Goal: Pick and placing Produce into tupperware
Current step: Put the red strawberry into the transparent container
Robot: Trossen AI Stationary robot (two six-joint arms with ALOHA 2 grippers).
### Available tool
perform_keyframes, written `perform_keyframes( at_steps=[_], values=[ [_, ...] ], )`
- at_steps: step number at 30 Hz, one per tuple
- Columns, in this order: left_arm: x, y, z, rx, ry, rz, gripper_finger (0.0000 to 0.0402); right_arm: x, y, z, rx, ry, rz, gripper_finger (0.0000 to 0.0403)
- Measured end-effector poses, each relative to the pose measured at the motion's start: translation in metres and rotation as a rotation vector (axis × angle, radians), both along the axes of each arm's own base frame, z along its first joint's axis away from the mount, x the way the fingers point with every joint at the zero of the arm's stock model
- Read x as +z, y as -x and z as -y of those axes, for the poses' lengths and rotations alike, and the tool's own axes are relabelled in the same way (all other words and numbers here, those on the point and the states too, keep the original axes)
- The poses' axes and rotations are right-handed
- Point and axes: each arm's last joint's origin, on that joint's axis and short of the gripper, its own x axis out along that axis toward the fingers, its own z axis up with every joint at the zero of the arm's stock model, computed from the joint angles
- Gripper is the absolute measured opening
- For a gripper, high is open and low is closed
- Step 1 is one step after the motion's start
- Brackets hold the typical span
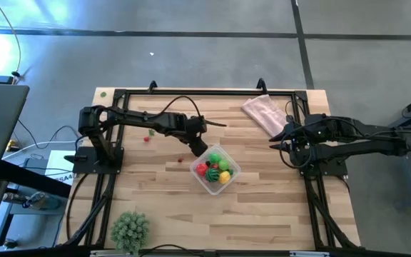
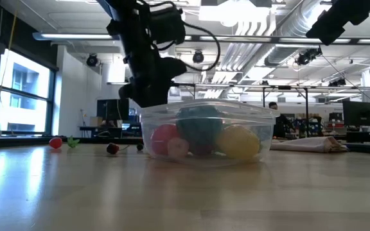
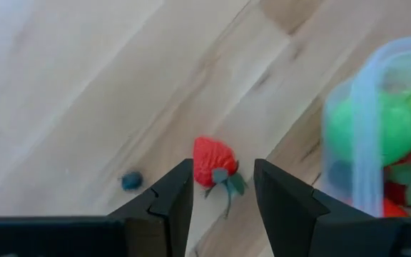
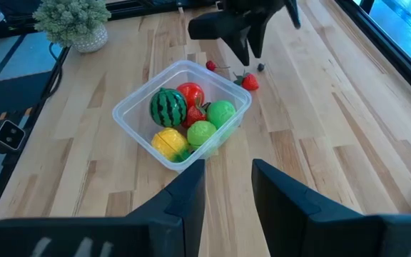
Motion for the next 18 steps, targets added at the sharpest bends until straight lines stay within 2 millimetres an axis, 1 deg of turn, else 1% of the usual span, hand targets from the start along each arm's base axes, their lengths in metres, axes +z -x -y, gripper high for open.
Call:
perform_keyframes(
  at_steps=[2,4,6,8,13,18],
  values=[
    [-0.002,0.002,0.000,0.065,0.030,-0.008,0.0136,0.000,0.000,0.000,0.000,0.000,0.000,0.0105],
    [-0.005,-0.002,-0.001,0.095,0.037,0.010,0.0136,0.000,0.000,0.000,0.000,0.000,0.000,0.0105],
    [-0.011,-0.001,0.000,0.132,0.059,-0.020,0.0136,0.000,0.000,0.000,0.000,0.000,0.000,0.0105],
    [-0.016,-0.005,-0.001,0.158,0.069,0.001,0.0136,0.000,0.000,0.000,0.000,0.000,0.000,0.0105],
    [-0.028,-0.007,-0.001,0.167,0.115,-0.032,0.0136,0.000,0.000,0.000,0.000,0.000,-0.001,0.0105],
    [-0.033,-0.008,-0.001,0.172,0.130,-0.041,0.0136,0.000,0.000,0.000,0.000,0.000,-0.001,0.0105]
  ],
)
